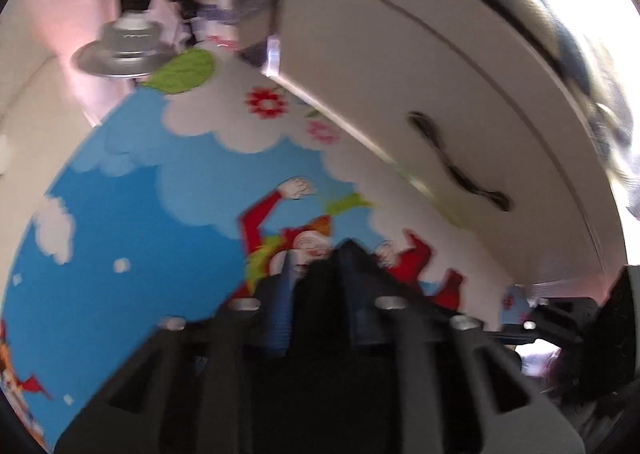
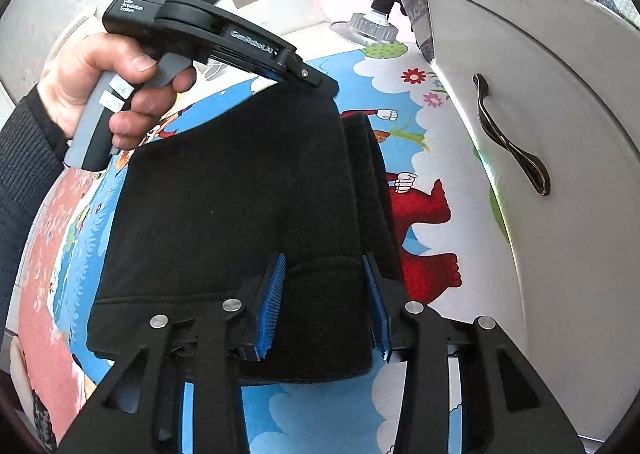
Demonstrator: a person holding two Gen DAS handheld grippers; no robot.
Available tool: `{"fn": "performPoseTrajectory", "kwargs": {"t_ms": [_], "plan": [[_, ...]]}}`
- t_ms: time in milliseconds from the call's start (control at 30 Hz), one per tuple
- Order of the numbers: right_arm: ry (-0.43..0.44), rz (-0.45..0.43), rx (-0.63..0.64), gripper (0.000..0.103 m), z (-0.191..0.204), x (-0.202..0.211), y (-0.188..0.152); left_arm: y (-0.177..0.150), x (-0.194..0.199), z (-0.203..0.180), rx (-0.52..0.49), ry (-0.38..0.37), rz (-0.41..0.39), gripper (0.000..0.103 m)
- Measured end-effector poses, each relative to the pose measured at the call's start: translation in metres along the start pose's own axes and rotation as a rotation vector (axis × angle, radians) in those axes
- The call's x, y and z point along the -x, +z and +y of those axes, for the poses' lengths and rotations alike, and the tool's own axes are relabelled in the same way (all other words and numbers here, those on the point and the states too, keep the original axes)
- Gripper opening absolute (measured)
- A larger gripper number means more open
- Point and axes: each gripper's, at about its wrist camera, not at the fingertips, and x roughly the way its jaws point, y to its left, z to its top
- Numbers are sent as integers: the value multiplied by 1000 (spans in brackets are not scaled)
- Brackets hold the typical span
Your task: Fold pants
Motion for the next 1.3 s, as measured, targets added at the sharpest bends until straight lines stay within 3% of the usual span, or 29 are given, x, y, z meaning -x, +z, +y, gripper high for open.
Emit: {"fn": "performPoseTrajectory", "kwargs": {"t_ms": [33,133,233,300,367,400,433,533,600,633,667,700,733,800,833,867,967,1000,1067,1100,1200,1300], "plan": [[0,-3,3,38,1,3,0,1,3,-4,-11,11,-4,8],[-8,-18,15,37,4,15,-2,1,19,-18,-51,-9,-44,4],[-31,-16,19,37,4,16,-7,-2,12,-27,-49,21,-47,5],[-59,-14,8,37,0,8,-9,-4,2,-20,5,65,-74,12],[-78,-24,15,38,1,8,-9,-14,19,-13,83,34,-194,13],[-96,-29,30,38,3,8,-9,-27,40,-10,148,10,-305,13],[-123,-38,50,38,7,8,-10,-43,59,-13,186,8,-394,14],[-171,-58,76,40,12,8,-11,-99,90,-31,220,45,-556,14],[-214,-74,97,51,17,9,-12,-127,77,-28,320,50,-541,14],[-249,-85,99,56,19,11,-11,-130,61,-24,350,59,-492,14],[-269,-94,97,56,20,13,-11,-130,35,-19,359,71,-415,14],[-278,-101,91,56,22,16,-10,-129,22,-17,364,87,-387,14],[-282,-112,84,56,24,21,-10,-130,19,-17,367,98,-395,14],[-297,-179,94,70,32,40,-9,-133,31,-21,376,83,-454,22],[-301,-214,104,86,36,47,-9,-137,40,-23,387,53,-487,31],[-309,-264,122,92,41,56,-7,-145,50,-27,397,48,-526,31],[-311,-333,195,92,58,66,6,-191,93,-34,475,108,-705,34],[-296,-335,210,92,63,66,13,-215,108,-31,526,180,-753,34],[-247,-339,221,92,70,62,31,-255,124,-21,606,330,-778,34],[-216,-322,224,92,72,55,41,-271,128,-19,644,369,-774,33],[-182,-266,241,92,81,24,72,-315,131,-15,731,375,-768,32],[-305,-168,236,92,78,-21,93,-337,109,-41,690,337,-713,32]]}}
